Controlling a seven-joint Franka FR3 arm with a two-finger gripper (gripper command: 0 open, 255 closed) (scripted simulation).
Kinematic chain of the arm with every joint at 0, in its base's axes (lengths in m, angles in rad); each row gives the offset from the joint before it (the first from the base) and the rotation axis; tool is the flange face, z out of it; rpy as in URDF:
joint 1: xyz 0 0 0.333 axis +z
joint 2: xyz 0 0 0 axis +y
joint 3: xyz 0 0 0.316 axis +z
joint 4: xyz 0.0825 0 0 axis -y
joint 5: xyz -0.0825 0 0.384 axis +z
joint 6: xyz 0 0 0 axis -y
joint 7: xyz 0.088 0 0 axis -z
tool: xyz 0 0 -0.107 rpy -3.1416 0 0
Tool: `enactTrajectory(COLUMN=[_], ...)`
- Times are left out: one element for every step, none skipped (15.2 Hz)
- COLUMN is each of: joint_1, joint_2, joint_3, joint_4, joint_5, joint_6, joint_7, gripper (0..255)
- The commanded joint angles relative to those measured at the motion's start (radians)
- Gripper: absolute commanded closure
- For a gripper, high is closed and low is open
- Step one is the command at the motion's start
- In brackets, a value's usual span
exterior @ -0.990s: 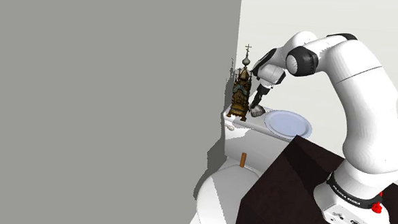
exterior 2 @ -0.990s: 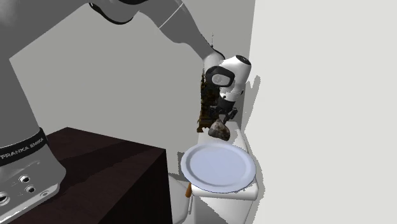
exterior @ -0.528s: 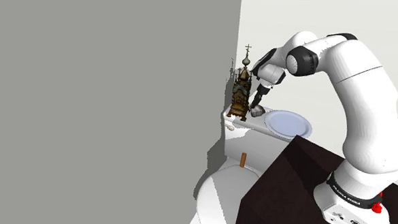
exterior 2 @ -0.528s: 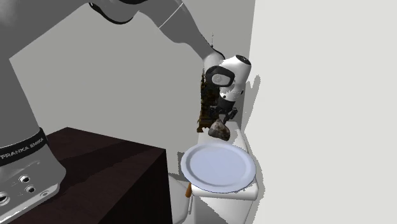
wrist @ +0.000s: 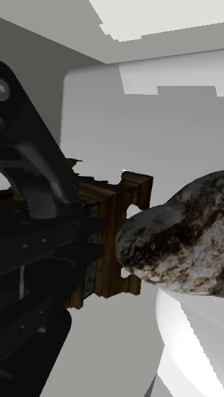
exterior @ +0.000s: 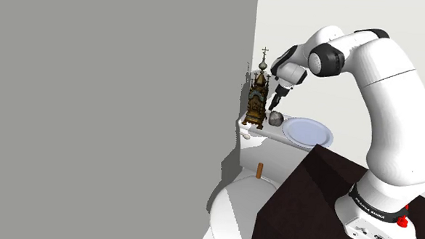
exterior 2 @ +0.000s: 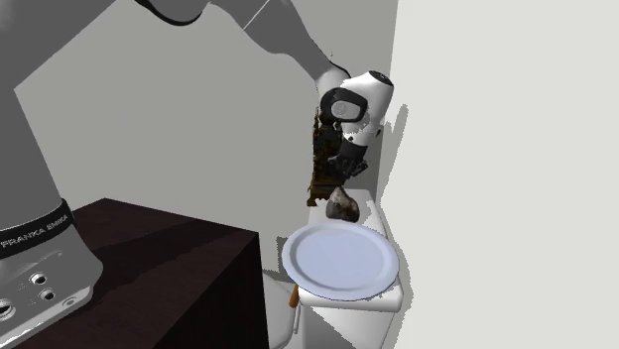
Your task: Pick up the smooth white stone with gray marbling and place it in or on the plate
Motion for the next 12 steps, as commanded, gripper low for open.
enactTrajectory(joint_1=[0.005,0.007,0.009,0.009,0.009,0.064,0.120,0.175,0.229,0.231,0.226,0.221], joint_2=[-0.021,-0.031,-0.041,-0.035,-0.035,-0.074,-0.105,-0.130,-0.147,-0.147,-0.135,-0.122], joint_3=[-0.008,-0.011,-0.014,-0.011,-0.011,-0.037,-0.065,-0.092,-0.120,-0.121,-0.115,-0.108], joint_4=[-0.009,-0.012,-0.015,-0.018,-0.018,-0.106,-0.191,-0.272,-0.349,-0.351,-0.344,-0.337], joint_5=[-0.009,-0.014,-0.018,-0.013,-0.013,-0.054,-0.092,-0.131,-0.169,-0.169,-0.162,-0.156], joint_6=[-0.013,-0.018,-0.024,-0.016,-0.016,0.080,0.181,0.285,0.392,0.394,0.399,0.405], joint_7=[0.010,0.014,0.018,0.014,0.014,-0.028,-0.065,-0.097,-0.124,-0.125,-0.129,-0.133], gripper=[255,255,255,255,0,0,0,0,0,0,0,0])
